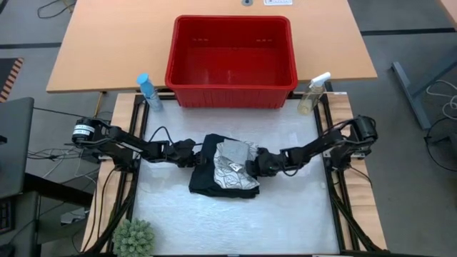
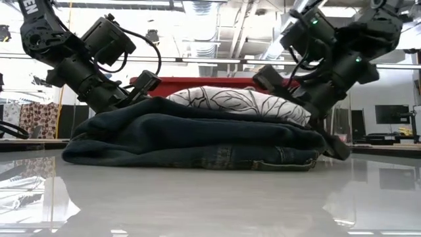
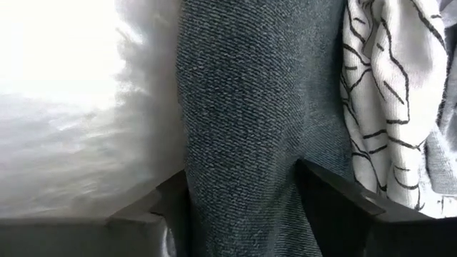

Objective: Fold laundry
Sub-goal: Put the stacked clothes into the red bin

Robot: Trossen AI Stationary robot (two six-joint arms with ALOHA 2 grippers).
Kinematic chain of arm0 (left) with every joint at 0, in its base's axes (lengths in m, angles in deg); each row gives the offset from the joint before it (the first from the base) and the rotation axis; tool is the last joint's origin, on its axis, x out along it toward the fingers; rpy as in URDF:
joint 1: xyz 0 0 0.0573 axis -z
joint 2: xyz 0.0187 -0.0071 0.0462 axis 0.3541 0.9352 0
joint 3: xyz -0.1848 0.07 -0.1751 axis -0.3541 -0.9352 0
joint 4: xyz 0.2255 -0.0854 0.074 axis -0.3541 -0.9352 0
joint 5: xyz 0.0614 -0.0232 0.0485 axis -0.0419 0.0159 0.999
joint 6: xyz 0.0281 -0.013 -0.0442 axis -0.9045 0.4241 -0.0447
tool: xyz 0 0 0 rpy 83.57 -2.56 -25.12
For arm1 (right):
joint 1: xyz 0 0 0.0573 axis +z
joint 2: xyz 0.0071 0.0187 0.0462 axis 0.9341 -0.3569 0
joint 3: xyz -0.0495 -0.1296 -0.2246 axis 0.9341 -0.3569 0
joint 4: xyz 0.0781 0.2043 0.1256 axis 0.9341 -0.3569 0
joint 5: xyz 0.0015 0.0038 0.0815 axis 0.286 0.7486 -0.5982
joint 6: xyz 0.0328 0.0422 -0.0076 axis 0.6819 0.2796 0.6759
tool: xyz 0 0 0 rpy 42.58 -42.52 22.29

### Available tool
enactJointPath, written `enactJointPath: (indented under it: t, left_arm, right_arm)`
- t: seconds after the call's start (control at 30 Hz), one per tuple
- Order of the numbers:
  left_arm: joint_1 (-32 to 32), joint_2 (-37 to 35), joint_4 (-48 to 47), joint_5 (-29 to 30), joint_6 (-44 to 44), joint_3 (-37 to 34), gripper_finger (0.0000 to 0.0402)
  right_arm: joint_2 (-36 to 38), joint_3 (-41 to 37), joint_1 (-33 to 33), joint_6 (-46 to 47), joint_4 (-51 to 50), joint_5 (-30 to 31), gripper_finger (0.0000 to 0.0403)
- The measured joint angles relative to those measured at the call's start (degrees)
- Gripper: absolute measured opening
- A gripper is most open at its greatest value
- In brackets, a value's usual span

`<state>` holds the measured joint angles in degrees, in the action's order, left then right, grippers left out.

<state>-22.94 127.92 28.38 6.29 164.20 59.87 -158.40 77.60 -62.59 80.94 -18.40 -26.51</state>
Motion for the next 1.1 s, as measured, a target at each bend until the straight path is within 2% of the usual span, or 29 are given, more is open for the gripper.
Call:
enactJointPath:
  t: [0.1,0.17,0.3,0.5,0.63,0.87,1.1]
  left_arm:
    - [0.00,0.00,-0.02,-0.71,-0.14,0.00,0.0172]
    - [0.02,0.00,-0.08,-1.04,-1.21,0.00,0.0134]
    - [0.04,0.00,-0.28,-1.28,-2.45,0.00,0.0038]
    - [0.01,0.07,1.41,-1.70,-1.50,0.27,0.0036]
    - [-0.04,0.20,1.49,-2.27,-1.43,1.93,0.0036]
    - [-0.02,0.11,2.12,-4.50,-1.22,5.51,0.0036]
    - [0.02,0.09,1.91,-6.49,-1.19,8.47,0.0036]
  right_arm:
    - [-1.12,1.08,-0.46,-0.63,-0.29,-1.30,0.0162]
    - [-1.22,1.46,-0.59,-2.51,-0.47,-1.41,0.0109]
    - [-0.39,1.47,-0.94,-3.90,-0.37,-1.21,0.0100]
    - [3.28,1.39,-1.93,-5.73,-1.70,-1.14,0.0100]
    - [6.10,1.88,-2.39,-7.49,-6.49,-0.77,0.0100]
    - [8.63,8.61,-2.58,-12.76,-21.44,0.33,0.0100]
    - [8.98,16.36,-2.57,-17.86,-28.77,0.57,0.0100]
